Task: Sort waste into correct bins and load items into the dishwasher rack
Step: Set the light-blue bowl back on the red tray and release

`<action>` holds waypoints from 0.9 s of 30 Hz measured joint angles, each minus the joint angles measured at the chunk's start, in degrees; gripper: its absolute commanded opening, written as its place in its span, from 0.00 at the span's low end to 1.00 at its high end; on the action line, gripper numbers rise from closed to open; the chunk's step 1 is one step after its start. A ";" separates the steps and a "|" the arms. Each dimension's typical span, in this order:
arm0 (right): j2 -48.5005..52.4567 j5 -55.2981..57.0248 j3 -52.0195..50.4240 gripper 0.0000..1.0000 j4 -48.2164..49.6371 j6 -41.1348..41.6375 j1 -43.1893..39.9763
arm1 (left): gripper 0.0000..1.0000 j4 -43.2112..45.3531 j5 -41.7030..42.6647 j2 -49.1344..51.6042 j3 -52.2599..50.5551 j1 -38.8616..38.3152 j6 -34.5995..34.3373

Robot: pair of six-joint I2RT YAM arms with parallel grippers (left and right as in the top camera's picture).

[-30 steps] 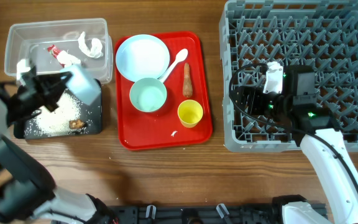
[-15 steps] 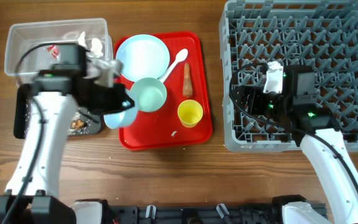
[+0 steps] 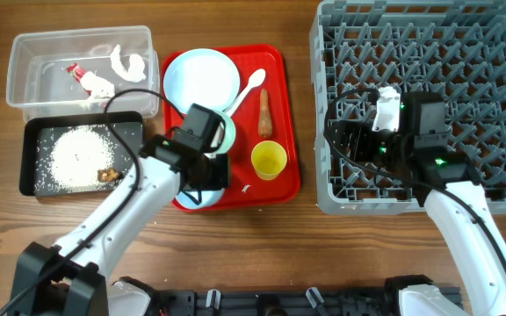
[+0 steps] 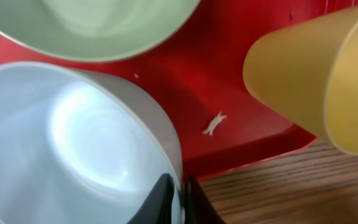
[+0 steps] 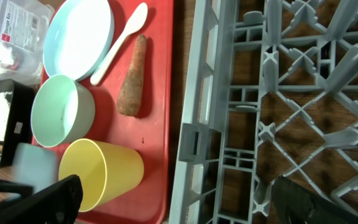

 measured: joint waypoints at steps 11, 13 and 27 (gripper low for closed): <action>0.00 0.00 0.00 0.99 0.00 0.00 0.00 | 0.62 1.44 -2.36 0.00 -0.81 -2.25 -2.73; 0.00 0.00 0.00 0.99 0.00 0.00 0.00 | 0.69 1.31 -2.36 0.00 0.46 -2.25 -2.78; 0.00 0.00 0.00 0.99 0.00 0.00 0.00 | 0.72 12.39 -2.54 2.29 8.46 -2.32 -2.56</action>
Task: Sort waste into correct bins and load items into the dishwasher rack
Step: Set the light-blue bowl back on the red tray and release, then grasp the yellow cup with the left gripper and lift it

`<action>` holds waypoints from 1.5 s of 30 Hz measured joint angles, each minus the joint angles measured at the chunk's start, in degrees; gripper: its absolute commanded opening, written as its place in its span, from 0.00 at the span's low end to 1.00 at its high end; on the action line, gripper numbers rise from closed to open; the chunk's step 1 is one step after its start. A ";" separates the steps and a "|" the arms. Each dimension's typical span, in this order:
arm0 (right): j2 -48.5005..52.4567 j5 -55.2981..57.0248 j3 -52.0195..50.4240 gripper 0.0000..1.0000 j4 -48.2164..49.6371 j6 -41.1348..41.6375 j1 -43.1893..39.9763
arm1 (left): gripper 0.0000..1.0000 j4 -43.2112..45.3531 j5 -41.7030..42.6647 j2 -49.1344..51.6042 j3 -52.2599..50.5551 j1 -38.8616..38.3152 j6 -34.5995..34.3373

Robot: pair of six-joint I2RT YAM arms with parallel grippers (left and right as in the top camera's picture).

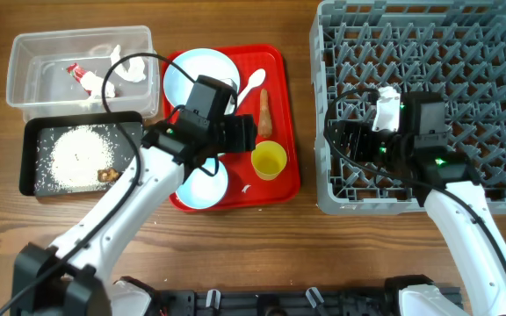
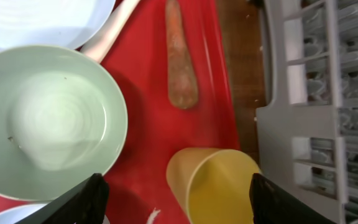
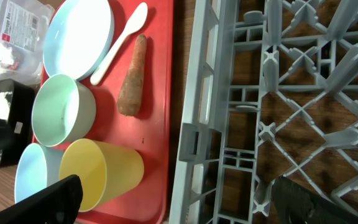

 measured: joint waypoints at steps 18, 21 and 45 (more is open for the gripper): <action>0.00 0.00 0.00 1.00 0.00 0.00 0.00 | 0.04 2.43 0.26 11.43 0.00 -5.18 5.53; 0.00 -0.24 0.00 0.99 0.13 0.00 0.00 | 0.04 2.60 0.76 11.37 0.00 -4.57 4.24; 0.44 -27.54 0.11 1.00 37.00 5.42 6.64 | 0.04 17.99 69.66 4.92 0.07 26.40 -4.59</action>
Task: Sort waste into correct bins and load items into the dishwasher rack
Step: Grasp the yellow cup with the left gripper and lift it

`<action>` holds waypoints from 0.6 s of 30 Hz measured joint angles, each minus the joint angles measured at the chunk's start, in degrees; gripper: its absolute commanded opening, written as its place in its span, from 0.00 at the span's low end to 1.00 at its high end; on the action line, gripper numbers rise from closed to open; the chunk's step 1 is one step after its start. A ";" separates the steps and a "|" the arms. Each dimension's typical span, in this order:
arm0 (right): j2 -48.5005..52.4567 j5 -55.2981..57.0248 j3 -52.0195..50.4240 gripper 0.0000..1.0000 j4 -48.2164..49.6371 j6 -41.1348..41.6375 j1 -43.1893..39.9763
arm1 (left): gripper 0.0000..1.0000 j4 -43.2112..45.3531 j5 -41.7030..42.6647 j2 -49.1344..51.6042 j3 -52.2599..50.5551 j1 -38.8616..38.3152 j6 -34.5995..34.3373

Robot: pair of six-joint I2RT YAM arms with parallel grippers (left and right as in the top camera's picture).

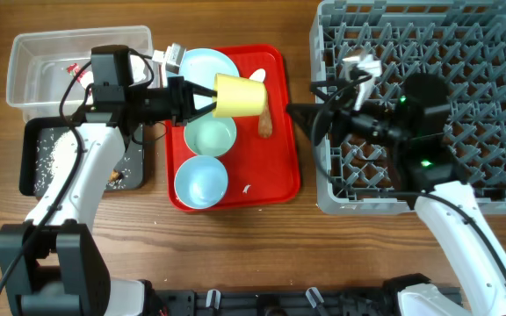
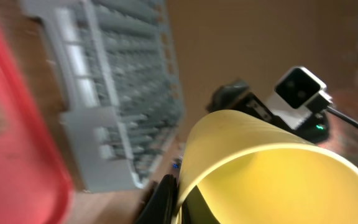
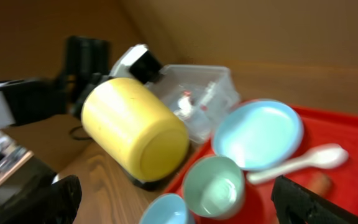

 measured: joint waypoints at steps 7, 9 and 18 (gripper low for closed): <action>2.91 -0.81 0.00 0.99 9.55 0.90 6.01 | 0.04 0.90 8.74 0.00 0.00 -0.07 -3.30; 3.74 -0.83 0.02 0.99 11.58 0.85 6.99 | 0.04 0.90 9.90 0.00 0.00 -0.07 -3.56; 5.88 -0.98 0.02 0.89 16.85 1.11 11.08 | 0.04 0.90 11.67 0.00 0.00 -3.30 -4.24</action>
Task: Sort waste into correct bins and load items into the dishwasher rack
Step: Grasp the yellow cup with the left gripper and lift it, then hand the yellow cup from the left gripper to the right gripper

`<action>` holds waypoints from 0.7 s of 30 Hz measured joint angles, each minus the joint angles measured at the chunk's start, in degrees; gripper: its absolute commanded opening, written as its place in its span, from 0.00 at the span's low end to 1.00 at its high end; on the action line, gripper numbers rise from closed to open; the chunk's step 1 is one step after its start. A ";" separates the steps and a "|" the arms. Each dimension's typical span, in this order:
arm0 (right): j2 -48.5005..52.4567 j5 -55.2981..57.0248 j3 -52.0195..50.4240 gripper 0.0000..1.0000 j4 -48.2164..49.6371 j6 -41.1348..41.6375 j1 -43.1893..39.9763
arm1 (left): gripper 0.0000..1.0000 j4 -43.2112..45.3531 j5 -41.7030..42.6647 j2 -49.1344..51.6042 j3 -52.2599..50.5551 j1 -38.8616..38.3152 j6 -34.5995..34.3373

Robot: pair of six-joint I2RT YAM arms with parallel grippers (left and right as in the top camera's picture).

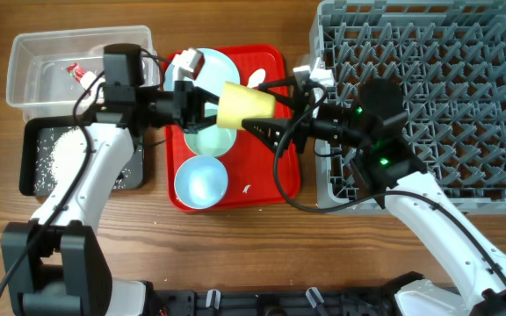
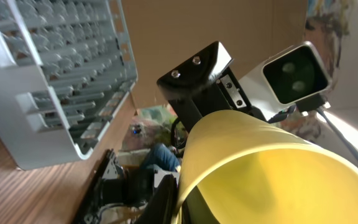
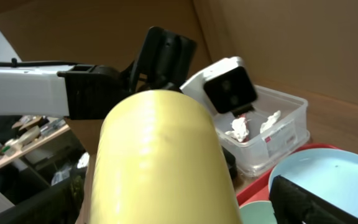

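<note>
A yellow cup (image 1: 246, 105) hangs on its side above the red tray (image 1: 281, 180). My left gripper (image 1: 207, 104) is shut on its rim, and in the left wrist view one finger pinches the cup's yellow rim (image 2: 229, 143) at my left gripper (image 2: 180, 202). My right gripper (image 1: 266, 110) is open, with a finger on either side of the cup's closed end. The cup (image 3: 160, 155) fills the right wrist view between the wide-apart fingers of my right gripper (image 3: 176, 199). The grey dishwasher rack (image 1: 429, 96) stands at the right.
On the tray sit a green bowl (image 1: 207, 138), a blue bowl (image 1: 201, 179), a blue plate (image 1: 213, 66) and a white spoon (image 1: 257, 79). A clear bin (image 1: 60, 53) holding wrappers and a black tray (image 1: 51, 149) of rice stand at the left.
My right gripper has moved left from the rack's edge and now straddles the cup's closed end. The cup, still held by my left gripper, has shifted slightly to the right.
My left gripper was first shut on the blue bowl's rim at the tray's front. Then it was open above the green bowl and the cup. Then it held the cup sideways over the tray, and now my open right gripper brackets that cup.
</note>
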 measured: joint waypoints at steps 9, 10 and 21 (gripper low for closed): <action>0.04 -1.29 0.00 0.75 4.11 1.27 0.83 | 0.04 0.00 -0.04 0.00 0.00 -1.27 0.02; 0.04 -1.29 0.00 0.74 4.07 1.25 0.83 | 0.04 0.00 -0.04 0.00 0.00 -1.27 0.02; 0.04 -2.36 0.00 0.86 -0.07 1.40 0.83 | 0.04 0.02 -0.70 0.00 0.00 -1.29 0.02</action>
